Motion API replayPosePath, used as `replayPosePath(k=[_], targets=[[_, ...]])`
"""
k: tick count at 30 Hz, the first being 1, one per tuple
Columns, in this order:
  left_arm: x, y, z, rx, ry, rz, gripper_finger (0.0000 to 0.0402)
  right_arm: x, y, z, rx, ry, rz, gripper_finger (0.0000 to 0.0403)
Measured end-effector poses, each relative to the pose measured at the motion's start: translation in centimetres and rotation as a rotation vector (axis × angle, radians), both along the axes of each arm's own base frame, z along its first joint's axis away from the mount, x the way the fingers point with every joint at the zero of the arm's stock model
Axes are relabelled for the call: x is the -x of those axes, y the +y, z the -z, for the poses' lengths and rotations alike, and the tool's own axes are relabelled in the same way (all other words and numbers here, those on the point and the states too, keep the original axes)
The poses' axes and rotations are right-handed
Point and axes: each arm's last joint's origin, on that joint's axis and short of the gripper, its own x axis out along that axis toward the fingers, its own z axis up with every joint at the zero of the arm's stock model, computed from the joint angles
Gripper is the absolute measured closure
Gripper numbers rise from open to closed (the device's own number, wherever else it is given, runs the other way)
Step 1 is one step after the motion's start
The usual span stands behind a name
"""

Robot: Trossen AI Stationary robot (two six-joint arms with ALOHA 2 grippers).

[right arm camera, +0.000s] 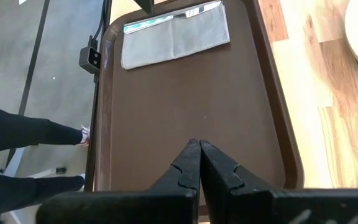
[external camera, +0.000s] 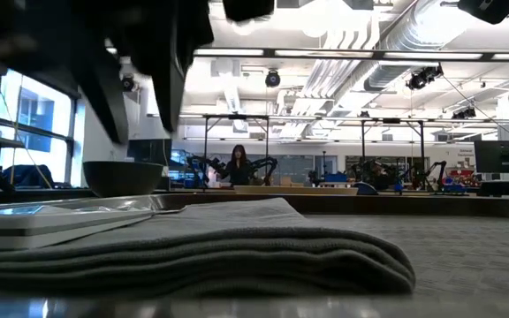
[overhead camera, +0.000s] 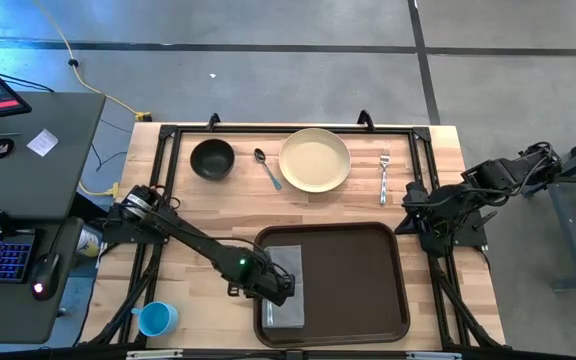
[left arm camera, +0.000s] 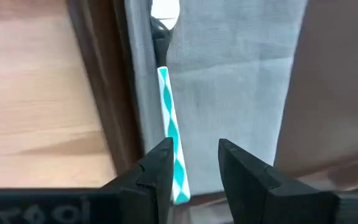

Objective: Set up tray
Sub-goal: Put the blue mug on the brown tray

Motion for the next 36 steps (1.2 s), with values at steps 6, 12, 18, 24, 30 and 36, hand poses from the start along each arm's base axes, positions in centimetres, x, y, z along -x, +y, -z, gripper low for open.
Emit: replayPosePath(k=[6, 12, 18, 24, 30, 36], targets=[[0.6, 0.0, -4.5, -0.062, 0.096, 0.092, 0.0243, 0.0, 0.0, 0.0, -0.007, 0.003, -0.014, 0.0403], [3.0, -1.6, -9.3, -0.047, 0.183, 0.24, 0.0243, 0.0, 0.0, 0.0, 0.014, -0.008, -0.04, 0.0402], [8.0, -5.7, -10.7, -0.01, 0.376, 0.187, 0.0243, -0.3, 0.2, -0.3, -0.001, -0.054, -0.039, 0.0402], [11.8, -9.4, -9.9, -0.055, 0.394, 0.109, 0.0243, -0.6, 0.2, -0.6, 0.016, -0.1, -0.051, 0.0402], [13.1, -10.3, -8.6, -0.09, 0.425, 0.13, 0.0243, -0.9, 0.3, -1.0, 0.055, -0.165, -0.074, 0.0402], [14.9, -11.7, -6.8, -0.05, 0.516, 0.18, 0.0243, -1.0, 0.3, -1.1, 0.032, -0.182, -0.068, 0.0402]])
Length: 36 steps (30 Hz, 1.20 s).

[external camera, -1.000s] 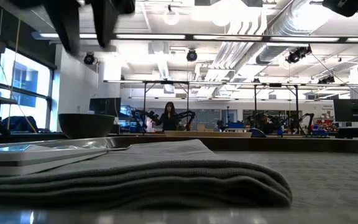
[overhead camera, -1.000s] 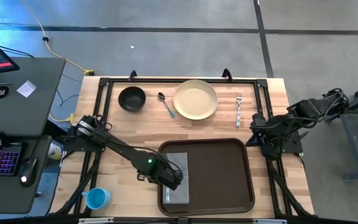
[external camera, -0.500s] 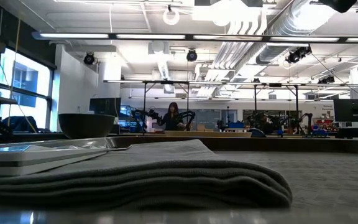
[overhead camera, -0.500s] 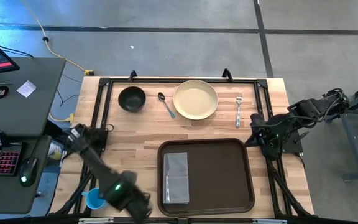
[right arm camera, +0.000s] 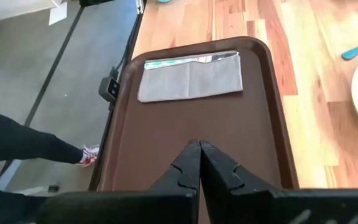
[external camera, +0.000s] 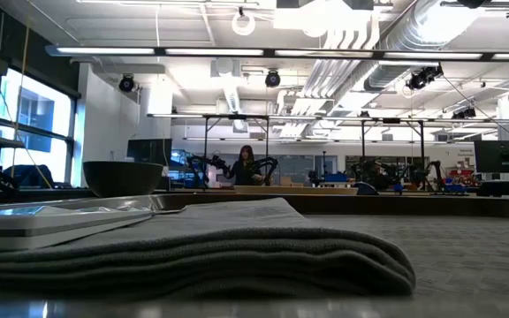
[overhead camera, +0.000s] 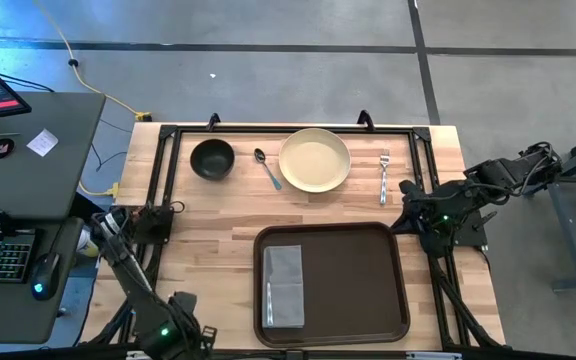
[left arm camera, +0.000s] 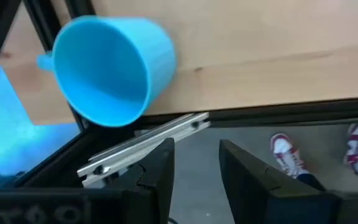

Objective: Set up tray
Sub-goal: Put the blue mug on the brown tray

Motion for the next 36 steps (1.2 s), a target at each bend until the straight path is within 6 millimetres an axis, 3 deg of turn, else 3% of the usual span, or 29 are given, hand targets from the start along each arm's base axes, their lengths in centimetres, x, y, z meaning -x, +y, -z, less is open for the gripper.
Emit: replayPosePath(k=[5, 11, 16, 20, 26, 32, 36], targets=[[1.3, 0.5, 0.7, 0.051, -0.026, 0.007, 0.0243, 0.0, 0.0, 0.0, -0.025, 0.005, 0.016, 0.0402], [2.8, 3.2, 1.1, 0.055, -0.106, 0.01, 0.0243, -0.2, 0.1, -0.2, -0.06, -0.009, 0.034, 0.0402], [4.0, 4.0, 2.7, 0.111, -0.114, 0.028, 0.0243, -0.2, 0.1, -0.3, -0.128, 0.012, 0.083, 0.0402], [4.8, 4.3, 4.2, 0.107, -0.013, 0.045, 0.0243, -0.2, 0.1, -0.3, -0.171, 0.028, 0.118, 0.0402], [4.9, 4.6, 5.7, 0.069, -0.053, 0.053, 0.0243, -0.4, 0.1, -0.5, -0.199, 0.006, 0.183, 0.0402], [4.7, 4.2, 8.6, 0.187, -0.133, 0.088, 0.0243, -1.1, 0.2, -0.8, -0.256, -0.043, 0.272, 0.0402], [4.8, 4.5, 9.3, 0.186, -0.135, 0.13, 0.0247, -1.7, 0.4, -0.8, -0.304, -0.039, 0.327, 0.0402]])
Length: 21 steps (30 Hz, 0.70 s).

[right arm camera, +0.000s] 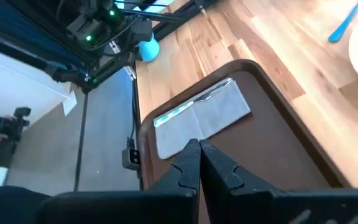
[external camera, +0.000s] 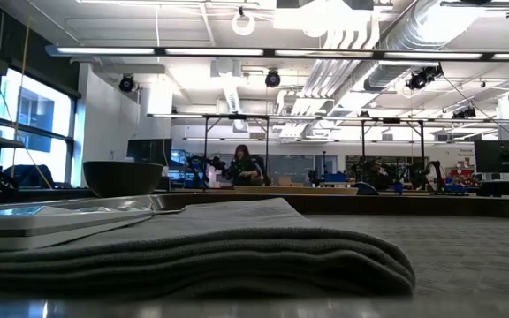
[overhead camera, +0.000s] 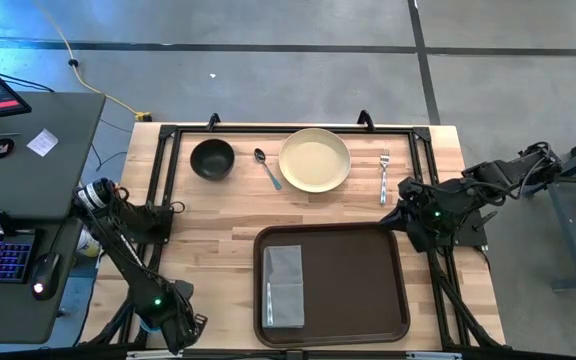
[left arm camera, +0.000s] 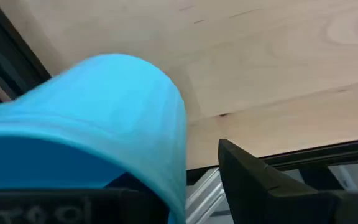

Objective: Set up tray
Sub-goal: Put the blue mug on the brown tray

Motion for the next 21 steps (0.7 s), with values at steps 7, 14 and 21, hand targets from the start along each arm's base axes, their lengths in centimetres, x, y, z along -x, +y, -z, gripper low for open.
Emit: replayPosePath(k=[7, 14, 21], targets=[[-0.6, -0.2, -1.0, 0.022, -0.066, 0.149, 0.0343, -2.1, 0.9, 0.4, -0.069, 0.006, 0.041, 0.0402], [-2.3, 0.5, -2.4, 0.027, -0.146, 0.33, 0.0361, -5.0, 2.3, 1.3, -0.159, 0.034, 0.062, 0.0402], [-7.2, 4.1, -7.2, -0.052, -0.276, 0.566, 0.0366, -6.4, 4.6, 2.8, -0.296, 0.157, 0.003, 0.0402]])
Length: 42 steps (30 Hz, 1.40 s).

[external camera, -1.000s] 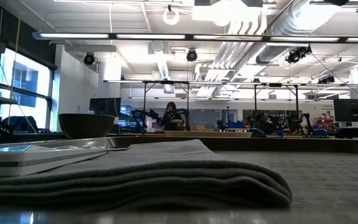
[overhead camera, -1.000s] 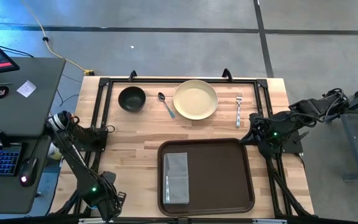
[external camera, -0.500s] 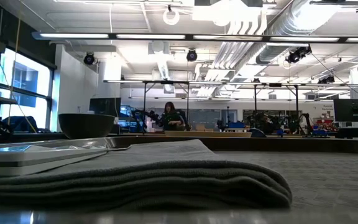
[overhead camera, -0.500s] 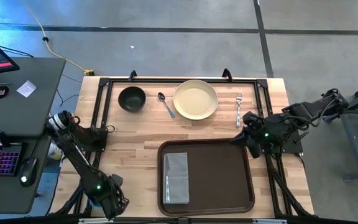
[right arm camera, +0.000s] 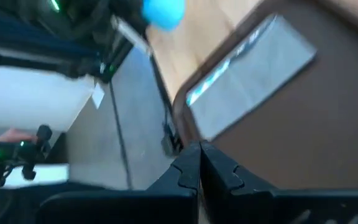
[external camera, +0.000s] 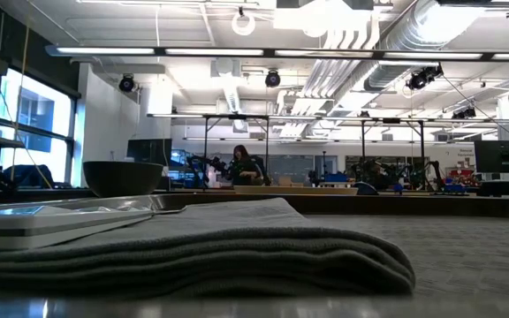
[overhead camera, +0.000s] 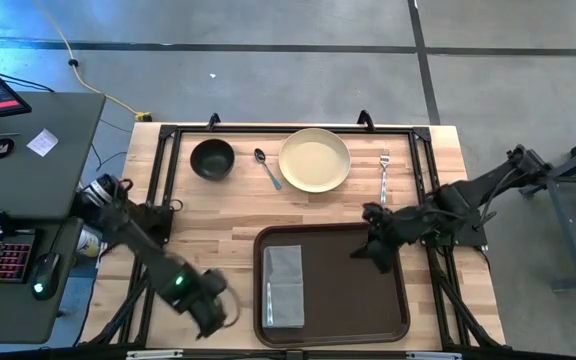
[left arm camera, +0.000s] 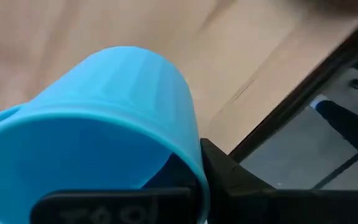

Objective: Set up tray
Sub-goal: Put the blue mug on the brown tray

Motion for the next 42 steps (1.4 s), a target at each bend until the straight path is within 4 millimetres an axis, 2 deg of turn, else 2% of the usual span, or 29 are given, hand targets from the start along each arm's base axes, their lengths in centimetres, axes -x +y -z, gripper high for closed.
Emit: replayPosePath(k=[5, 9, 15, 19, 23, 27, 31, 34, 39, 42], targets=[[-4.3, 3.8, -4.0, -0.039, -0.207, 0.12, 0.0366, 1.4, 1.5, 0.3, -0.046, 0.082, -0.054, 0.0402], [-7.3, 7.6, -5.9, -0.076, -0.325, 0.158, 0.0366, 3.7, 2.1, 0.5, -0.037, 0.171, -0.035, 0.0403], [-10.4, 13.1, -6.9, -0.089, -0.463, 0.131, 0.0366, 7.1, 2.7, 0.2, -0.032, 0.218, -0.014, 0.0403], [-12.0, 15.6, -6.7, -0.064, -0.52, 0.099, 0.0366, 8.7, 2.9, 0.2, -0.024, 0.245, -0.042, 0.0402], [-14.1, 16.6, -6.3, -0.052, -0.545, 0.102, 0.0366, 9.8, 2.9, 0.5, 0.0, 0.303, -0.069, 0.0403], [-17.2, 16.3, -6.7, -0.063, -0.563, 0.161, 0.0366, 10.6, 2.5, 0.5, 0.023, 0.332, -0.099, 0.0403], [-20.2, 16.4, -6.7, -0.108, -0.518, 0.213, 0.0366, 11.4, 1.7, 0.1, 0.01, 0.32, -0.111, 0.0403], [-21.8, 17.0, -5.7, -0.132, -0.426, 0.235, 0.0366, 11.9, 0.9, -0.4, -0.006, 0.291, -0.107, 0.0403], [-22.6, 18.3, -3.2, -0.161, -0.251, 0.235, 0.0365, 12.4, 0.2, -0.8, -0.013, 0.256, -0.126, 0.0403], [-22.4, 18.8, -2.1, -0.181, -0.162, 0.244, 0.0357, 12.5, 0.1, -0.7, 0.015, 0.254, -0.141, 0.0403]])
